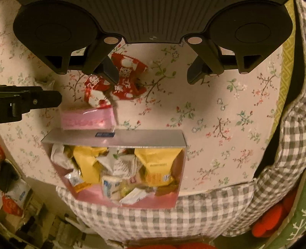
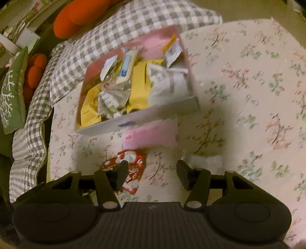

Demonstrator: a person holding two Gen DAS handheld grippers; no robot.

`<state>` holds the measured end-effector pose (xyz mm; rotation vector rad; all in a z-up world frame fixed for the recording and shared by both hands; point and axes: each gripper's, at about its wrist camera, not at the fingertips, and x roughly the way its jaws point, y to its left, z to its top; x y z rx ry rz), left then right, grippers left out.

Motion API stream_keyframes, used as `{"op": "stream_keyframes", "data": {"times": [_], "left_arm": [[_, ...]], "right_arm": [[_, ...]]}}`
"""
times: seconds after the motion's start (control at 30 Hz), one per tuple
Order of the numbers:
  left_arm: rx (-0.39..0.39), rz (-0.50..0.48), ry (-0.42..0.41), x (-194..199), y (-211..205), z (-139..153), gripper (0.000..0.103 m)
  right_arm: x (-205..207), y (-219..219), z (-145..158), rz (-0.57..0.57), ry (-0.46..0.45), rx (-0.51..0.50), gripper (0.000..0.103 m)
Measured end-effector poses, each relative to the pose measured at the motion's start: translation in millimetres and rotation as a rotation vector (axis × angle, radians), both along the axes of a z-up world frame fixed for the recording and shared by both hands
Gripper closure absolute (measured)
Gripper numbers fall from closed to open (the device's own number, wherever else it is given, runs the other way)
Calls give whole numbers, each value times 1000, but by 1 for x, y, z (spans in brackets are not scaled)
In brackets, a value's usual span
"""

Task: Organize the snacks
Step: 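Grasp a red printed wrapper with left gripper while right grasps another red wrapper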

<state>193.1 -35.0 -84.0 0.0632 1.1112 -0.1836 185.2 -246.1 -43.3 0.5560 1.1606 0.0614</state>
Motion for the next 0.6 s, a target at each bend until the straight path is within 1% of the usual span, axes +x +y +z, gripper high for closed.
{"op": "stream_keyframes", "data": {"times": [0.1, 0.2, 0.23, 0.3, 0.33, 0.37, 0.4, 0.43, 0.5, 0.53, 0.6], "left_arm": [[-29, -14, 12, -1, -3, -3, 23], [-43, -10, 33, 3, -5, -13, 23], [-28, -10, 41, 6, -5, -19, 22], [9, 1, 60, 11, -4, -31, 23], [33, -2, 57, 12, -3, -35, 23], [59, -22, 28, 12, -3, -35, 23], [67, -30, 25, 12, -1, -35, 26], [53, -22, 24, 13, 5, -34, 33], [35, 4, 21, 14, 14, -30, 60], [34, 3, 19, 14, 17, -29, 65], [21, 0, 22, 15, 23, -28, 67]], "right_arm": [[2, 5, -1, -3, 12, 18, 54], [3, 9, 0, -4, 9, 4, 54], [3, 9, -1, -5, 8, -2, 54], [4, 9, -3, -18, 17, -15, 54], [4, 9, -5, -22, 23, -14, 54], [4, 9, -6, -25, 27, -10, 54], [4, 9, -7, -28, 29, -8, 54], [4, 9, -8, -28, 29, -8, 54], [6, 12, -10, -27, 28, -4, 54], [7, 15, -11, -25, 27, -2, 54], [9, 22, -14, -19, 23, 2, 54]]}}
